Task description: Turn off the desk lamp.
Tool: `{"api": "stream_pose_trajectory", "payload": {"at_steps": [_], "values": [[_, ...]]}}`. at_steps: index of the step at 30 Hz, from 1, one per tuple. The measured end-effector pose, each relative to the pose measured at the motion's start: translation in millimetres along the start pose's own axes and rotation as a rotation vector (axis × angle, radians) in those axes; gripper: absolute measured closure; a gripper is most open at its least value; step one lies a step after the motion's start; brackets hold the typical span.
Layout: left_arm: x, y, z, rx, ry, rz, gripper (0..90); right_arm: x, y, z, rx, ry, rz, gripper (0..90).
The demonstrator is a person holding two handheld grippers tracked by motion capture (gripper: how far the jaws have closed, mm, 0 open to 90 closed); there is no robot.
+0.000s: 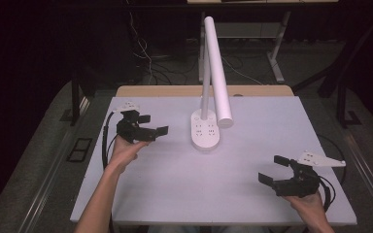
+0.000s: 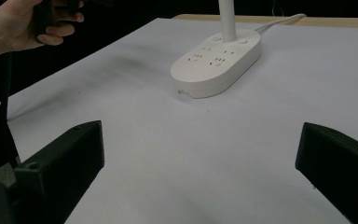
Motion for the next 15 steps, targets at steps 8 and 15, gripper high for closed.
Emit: {"api": "stream_pose_trajectory", "payload": {"at_steps": [8, 15], "values": [[-20.8, -14.5, -12.0, 0.009, 0.018, -0.010, 0.0, -0.2, 0.1, 0.4, -0.001, 0.002, 0.000, 0.9], [-41.0, -24.7, -23.7, 0.004, 0.021, -0.025, 0.0, -0.7, 0.6, 1.3, 0.000, 0.001, 0.004, 0.9]]}}
Point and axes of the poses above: each handheld gripper's, and its own axes: y roughly forward along the jaws, x roughly out of its top, z roughly to its left, the point moved 6 cm from there along y, roughly forward along the jaws, and after that the axes turned 8 degrees about z, right-handed, at the moved point
